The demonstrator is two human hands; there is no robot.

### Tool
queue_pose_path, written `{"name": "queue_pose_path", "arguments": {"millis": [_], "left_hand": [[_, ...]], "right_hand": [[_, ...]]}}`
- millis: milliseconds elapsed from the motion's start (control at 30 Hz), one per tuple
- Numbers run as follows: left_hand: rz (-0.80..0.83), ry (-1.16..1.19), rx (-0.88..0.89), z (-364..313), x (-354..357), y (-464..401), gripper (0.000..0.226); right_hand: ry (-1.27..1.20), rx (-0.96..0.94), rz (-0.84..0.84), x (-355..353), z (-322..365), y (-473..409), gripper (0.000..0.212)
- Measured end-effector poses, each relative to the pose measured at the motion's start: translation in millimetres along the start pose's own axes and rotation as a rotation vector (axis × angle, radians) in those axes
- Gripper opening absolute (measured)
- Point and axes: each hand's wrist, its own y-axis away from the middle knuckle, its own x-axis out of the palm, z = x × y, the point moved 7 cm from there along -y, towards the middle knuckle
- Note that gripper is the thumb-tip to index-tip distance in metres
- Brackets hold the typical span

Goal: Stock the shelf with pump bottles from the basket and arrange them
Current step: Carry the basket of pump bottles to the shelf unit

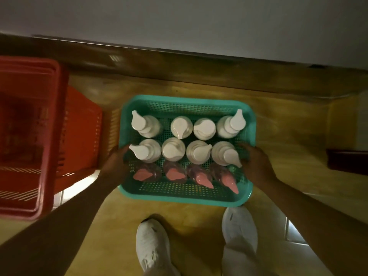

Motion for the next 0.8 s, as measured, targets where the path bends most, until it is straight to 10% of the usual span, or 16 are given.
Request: {"name": "queue_pose_path", "arguments": {"millis": [233,800], "left_hand": [[-0.012,0.497,-0.026,0.2,-5.7,4.8,0.073],[-0.038,0.760,-0.287,-33.5,-86.1,171.4,0.075]], "right_hand": [[0.003,0.035,-0.090,-13.5,4.6,9.4,0.055],[0.081,-0.062,-0.035,-122.9,55.6,142.7,0.061]]}}
